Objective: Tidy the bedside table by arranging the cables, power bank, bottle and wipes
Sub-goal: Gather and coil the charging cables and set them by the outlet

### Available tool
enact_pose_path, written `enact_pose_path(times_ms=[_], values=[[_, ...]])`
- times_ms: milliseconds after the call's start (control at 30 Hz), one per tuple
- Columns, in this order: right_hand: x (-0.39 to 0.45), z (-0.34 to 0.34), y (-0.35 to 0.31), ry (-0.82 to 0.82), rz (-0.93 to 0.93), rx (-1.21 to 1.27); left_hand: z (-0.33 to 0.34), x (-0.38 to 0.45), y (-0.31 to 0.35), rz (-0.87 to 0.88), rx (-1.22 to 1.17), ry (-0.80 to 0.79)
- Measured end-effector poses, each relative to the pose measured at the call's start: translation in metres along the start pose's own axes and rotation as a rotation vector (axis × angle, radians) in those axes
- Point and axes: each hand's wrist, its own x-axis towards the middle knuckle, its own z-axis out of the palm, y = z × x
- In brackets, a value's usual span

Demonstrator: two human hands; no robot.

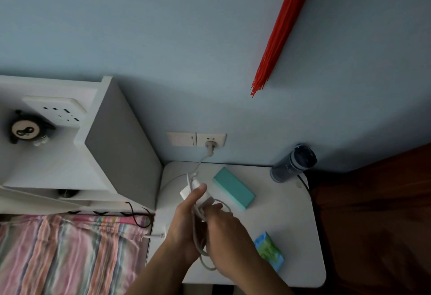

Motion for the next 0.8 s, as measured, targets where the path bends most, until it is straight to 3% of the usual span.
enact_pose_path(times_ms=[100,200,300,400,500,567,667,800], values=[[-0.002,0.002,-0.007,-0.023,-0.086,-0.062,-0.012,0.008,0.0,-0.072,-0.059,-0.058],[-0.002,0.004,-0.01,-0.156,-0.092,-0.08,-0.025,0.02,-0.004,-0.084,-0.008,-0.037],[-0.007,0.009,-0.009,-0.192,0.031,0.195,-0.039,0.032,-0.005,-0.031,0.111,0.054],[-0.015,0.022,-0.004,-0.022,0.032,0.321,-0.049,0.039,-0.002,0.048,0.244,0.033],[-0.019,0.035,0.013,0.279,-0.015,0.326,-0.062,0.053,0.003,0.227,0.526,0.119],[-0.019,0.044,0.031,0.381,0.048,0.321,-0.068,0.062,0.011,0.259,0.694,0.147],[-0.009,0.05,0.064,0.265,0.189,0.356,-0.081,0.077,0.029,0.189,0.824,0.073],[0.038,0.047,0.102,0.083,0.145,0.386,-0.088,0.084,0.047,0.06,0.9,-0.184]])
